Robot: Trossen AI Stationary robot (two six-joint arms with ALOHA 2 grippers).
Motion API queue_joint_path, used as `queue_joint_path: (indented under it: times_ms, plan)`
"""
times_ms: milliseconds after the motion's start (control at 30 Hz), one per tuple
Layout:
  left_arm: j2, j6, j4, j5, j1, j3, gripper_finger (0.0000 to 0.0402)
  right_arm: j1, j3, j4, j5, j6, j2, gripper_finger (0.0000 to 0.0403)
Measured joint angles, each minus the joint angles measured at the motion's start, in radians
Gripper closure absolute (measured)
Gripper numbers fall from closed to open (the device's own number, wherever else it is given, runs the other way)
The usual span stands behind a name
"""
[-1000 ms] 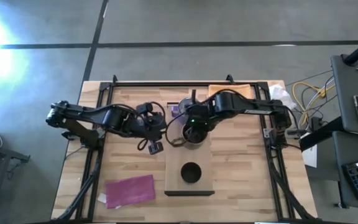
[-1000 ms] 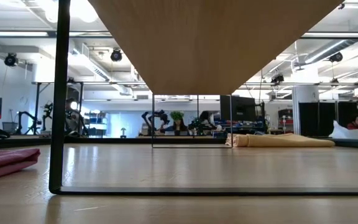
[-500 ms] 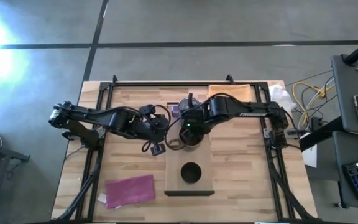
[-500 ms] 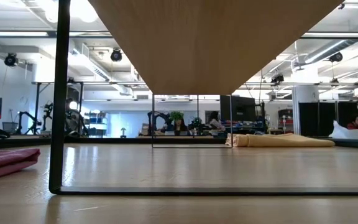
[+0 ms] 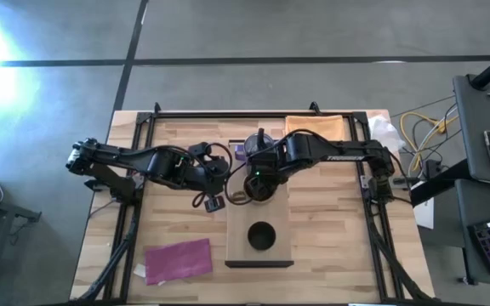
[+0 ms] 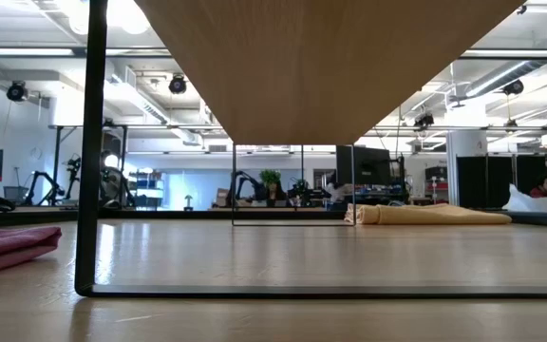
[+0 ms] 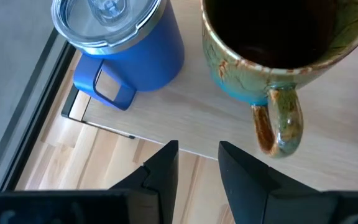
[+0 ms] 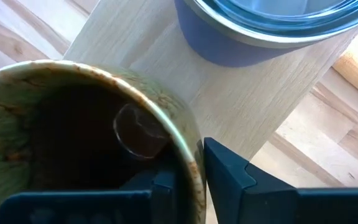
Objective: Stack small to large cups/mugs on shelf
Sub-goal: Put the green mug on the shelf
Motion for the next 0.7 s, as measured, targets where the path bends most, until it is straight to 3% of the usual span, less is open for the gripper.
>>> queue_joint_path:
  times_ms: [700]
  plan:
    - [-0.001, -0.001, -0.061, 0.000, 0.000, 0.000, 0.0301, 0.009, -0.039, 0.015, -0.028, 0.026, 0.000, 0.0314]
